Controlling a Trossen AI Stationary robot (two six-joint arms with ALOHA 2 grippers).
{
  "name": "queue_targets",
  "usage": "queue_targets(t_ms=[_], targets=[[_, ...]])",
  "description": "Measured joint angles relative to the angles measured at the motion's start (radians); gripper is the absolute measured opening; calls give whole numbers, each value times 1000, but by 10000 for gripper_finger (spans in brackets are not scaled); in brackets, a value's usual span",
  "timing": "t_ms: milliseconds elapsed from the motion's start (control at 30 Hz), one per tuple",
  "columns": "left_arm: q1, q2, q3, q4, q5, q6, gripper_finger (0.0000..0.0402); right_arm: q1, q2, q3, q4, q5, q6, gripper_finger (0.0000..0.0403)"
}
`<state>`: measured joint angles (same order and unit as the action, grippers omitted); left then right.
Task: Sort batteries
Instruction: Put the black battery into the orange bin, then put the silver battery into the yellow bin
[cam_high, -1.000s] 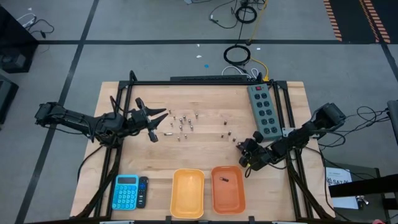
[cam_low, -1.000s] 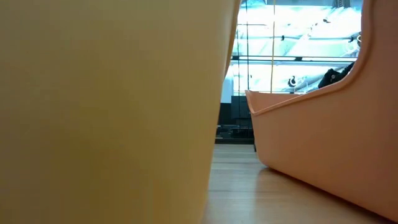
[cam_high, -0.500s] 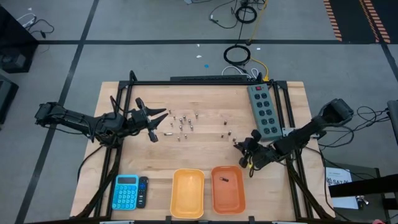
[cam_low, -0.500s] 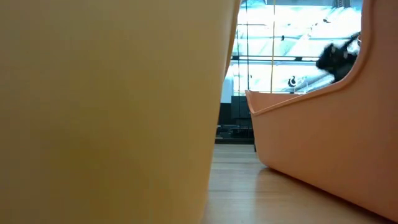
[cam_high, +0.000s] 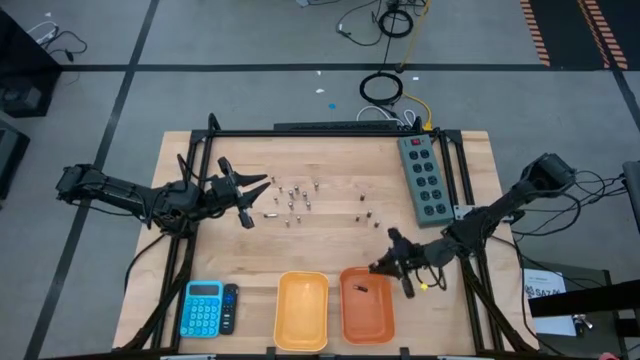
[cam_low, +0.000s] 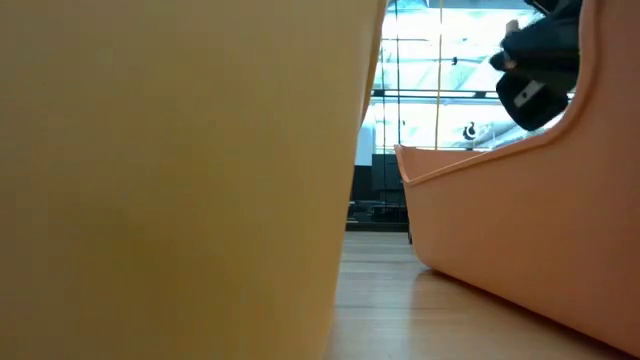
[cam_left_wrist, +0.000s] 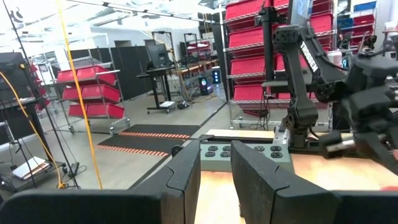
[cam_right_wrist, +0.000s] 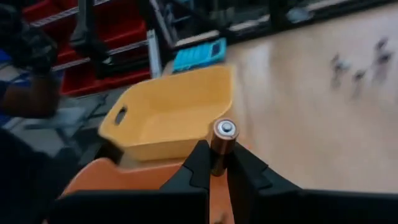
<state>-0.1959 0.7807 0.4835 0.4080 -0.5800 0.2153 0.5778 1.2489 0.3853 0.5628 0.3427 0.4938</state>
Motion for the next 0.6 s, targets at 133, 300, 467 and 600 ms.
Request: queue_targets(t_ms=[133,300,467,600], targets=[[0,0,0,0,0,0,99,28,113,86,-101,-25,88,11],[0,0,0,2,0,-1,99,38,195,234,-319,2,108,34],[0,0,0,3,0,-19,99,37,196,271,-390,39,107,111],[0,0,0,4,0,-19,99,37,146,271,-467,130,116,133]])
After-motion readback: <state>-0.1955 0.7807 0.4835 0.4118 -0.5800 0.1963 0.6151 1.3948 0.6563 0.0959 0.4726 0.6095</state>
